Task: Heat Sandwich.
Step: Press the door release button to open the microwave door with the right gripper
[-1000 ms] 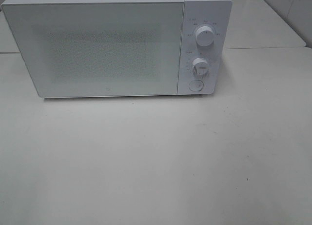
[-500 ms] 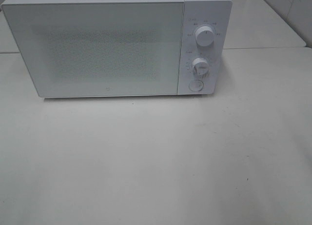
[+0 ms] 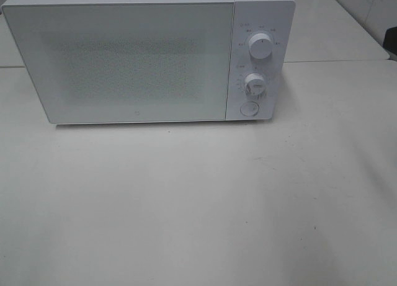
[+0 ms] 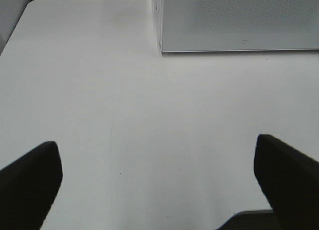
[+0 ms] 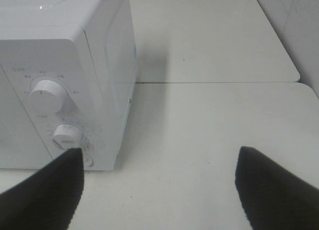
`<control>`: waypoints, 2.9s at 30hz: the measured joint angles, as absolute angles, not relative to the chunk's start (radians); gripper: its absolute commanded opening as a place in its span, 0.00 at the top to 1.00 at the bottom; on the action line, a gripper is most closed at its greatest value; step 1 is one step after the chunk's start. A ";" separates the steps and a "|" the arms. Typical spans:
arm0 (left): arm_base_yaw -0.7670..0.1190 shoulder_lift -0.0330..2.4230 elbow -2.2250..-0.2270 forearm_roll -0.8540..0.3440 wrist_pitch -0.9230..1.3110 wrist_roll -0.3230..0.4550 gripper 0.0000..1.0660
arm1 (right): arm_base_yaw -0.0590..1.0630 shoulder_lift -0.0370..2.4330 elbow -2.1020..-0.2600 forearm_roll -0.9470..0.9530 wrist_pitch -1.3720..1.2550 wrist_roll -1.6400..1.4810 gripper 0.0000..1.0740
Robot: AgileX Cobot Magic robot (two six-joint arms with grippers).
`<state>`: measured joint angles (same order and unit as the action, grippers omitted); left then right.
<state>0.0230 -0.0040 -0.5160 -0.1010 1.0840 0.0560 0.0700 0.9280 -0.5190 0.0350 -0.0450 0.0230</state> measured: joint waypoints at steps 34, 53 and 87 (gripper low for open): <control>0.023 -0.004 -0.516 -0.101 1.084 0.056 0.08 | 0.465 1.472 -0.335 0.545 -0.926 -0.307 0.29; 0.023 -0.004 -0.516 -0.101 1.084 0.056 0.08 | 0.754 1.697 -0.437 0.799 -1.022 -0.311 0.29; 0.023 -0.004 -0.516 -0.101 1.084 0.056 0.08 | 0.806 1.719 -0.453 0.887 -1.022 0.587 0.38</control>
<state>0.0230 -0.0040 -0.5160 -0.1010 1.0840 0.0560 0.8060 1.7190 -0.4530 0.8870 -1.0220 0.5870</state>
